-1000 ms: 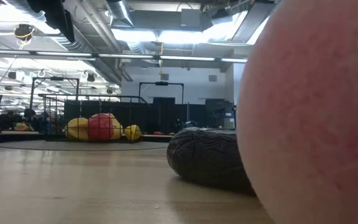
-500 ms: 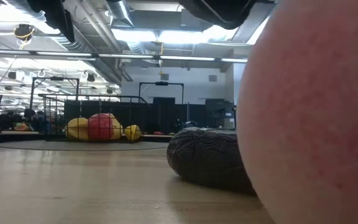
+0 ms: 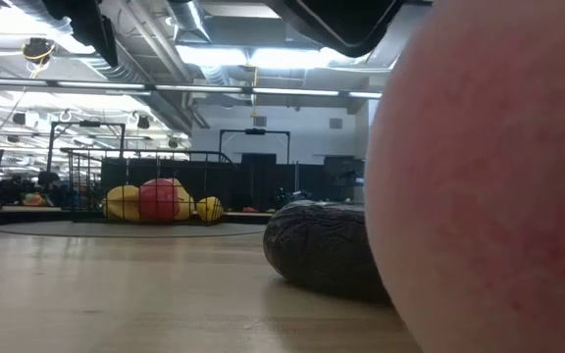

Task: Build produce basket
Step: Put the pink peach into the black wire basket

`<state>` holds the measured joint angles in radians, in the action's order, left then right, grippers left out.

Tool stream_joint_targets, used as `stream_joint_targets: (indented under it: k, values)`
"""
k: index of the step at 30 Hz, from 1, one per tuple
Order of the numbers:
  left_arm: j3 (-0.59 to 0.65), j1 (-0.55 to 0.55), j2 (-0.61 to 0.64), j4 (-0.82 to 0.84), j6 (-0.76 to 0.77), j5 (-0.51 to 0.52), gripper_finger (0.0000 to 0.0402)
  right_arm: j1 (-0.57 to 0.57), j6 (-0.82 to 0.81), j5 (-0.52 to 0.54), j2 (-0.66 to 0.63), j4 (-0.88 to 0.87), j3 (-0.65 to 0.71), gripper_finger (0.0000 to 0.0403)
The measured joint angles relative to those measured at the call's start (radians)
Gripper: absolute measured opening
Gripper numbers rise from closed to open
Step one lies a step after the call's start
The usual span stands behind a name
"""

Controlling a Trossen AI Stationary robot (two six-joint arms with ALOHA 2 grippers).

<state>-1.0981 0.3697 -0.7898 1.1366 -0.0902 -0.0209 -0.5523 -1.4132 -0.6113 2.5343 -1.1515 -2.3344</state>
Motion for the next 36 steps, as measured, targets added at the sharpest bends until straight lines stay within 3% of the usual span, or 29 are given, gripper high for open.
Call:
stream_joint_targets:
  k: [8, 19, 36]
  values:
    - [0.0, 0.0, 0.0, 0.0, 0.0, 0.0, 0.0225, 0.013, 0.0, 0.0, 0.0, 0.0, 0.0, 0.0123]
    - [0.0, 0.0, 0.0, 0.0, 0.0, 0.0, 0.0225, 0.074, 0.006, 0.008, 0.0, -0.001, 0.0, 0.0006]
    - [0.0, 0.0, 0.0, 0.002, 0.0, 0.001, 0.0225, 0.239, 0.279, -0.102, -0.043, 0.029, -0.021, 0.0]
